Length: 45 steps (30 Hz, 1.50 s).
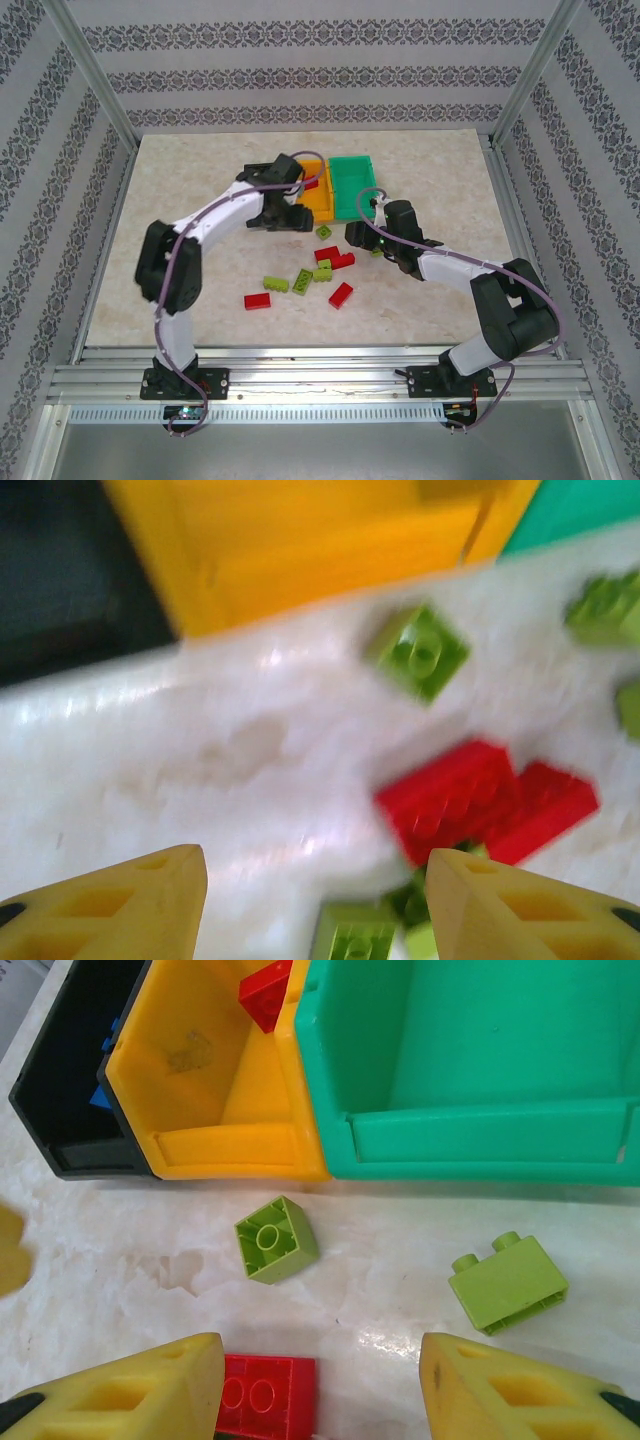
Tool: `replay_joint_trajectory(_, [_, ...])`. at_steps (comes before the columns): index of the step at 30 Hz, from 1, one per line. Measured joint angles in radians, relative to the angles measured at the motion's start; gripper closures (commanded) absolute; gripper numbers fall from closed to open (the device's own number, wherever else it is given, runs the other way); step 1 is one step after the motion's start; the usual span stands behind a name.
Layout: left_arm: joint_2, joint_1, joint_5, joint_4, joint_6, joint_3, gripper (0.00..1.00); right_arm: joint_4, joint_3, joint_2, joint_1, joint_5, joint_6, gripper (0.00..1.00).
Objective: Sort the legos into containers by color
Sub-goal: Place the lego in the container, then pick up the lego from the middle-left of the table.
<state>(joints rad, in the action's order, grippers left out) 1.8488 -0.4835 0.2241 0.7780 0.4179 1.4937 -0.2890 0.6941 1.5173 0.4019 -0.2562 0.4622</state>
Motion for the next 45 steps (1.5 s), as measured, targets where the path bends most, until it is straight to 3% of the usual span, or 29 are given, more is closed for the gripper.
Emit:
replay_joint_trajectory(5, [-0.249, -0.001, 0.003, -0.091, 0.021, -0.306, 0.41, 0.0, 0.0, 0.0, 0.0, 0.0, 0.0, 0.45])
replay_joint_trajectory(11, [-0.427, -0.001, 0.018, -0.137, 0.084, -0.564, 0.41, 0.002, 0.0, 0.0, 0.016, 0.0, -0.004, 0.45])
replay_joint_trajectory(20, [-0.655, -0.001, 0.038, -0.158, 0.216, -0.811, 0.4, 0.011, 0.0, 0.0, 0.028, 0.004, -0.016, 0.45])
replay_joint_trajectory(22, [-0.687, -0.001, 0.038, -0.158, 0.244, -0.844, 0.35, 0.011, 0.0, 0.0, 0.028, 0.004, -0.016, 0.45])
replay_joint_trajectory(32, [-0.684, -0.001, 0.035, -0.122, 0.317, -0.859, 0.26, 0.016, 0.005, 0.011, 0.035, 0.004, -0.02, 0.44])
replay_joint_trajectory(39, [-0.563, -0.023, 0.026, -0.096, 0.316, -0.793, 0.25, 0.023, 0.009, 0.015, 0.035, 0.004, -0.019, 0.45])
replay_joint_trajectory(45, [-0.472, -0.061, -0.012, -0.049, 0.298, -0.706, 0.17, 0.023, 0.01, 0.015, 0.035, 0.003, -0.019, 0.44])
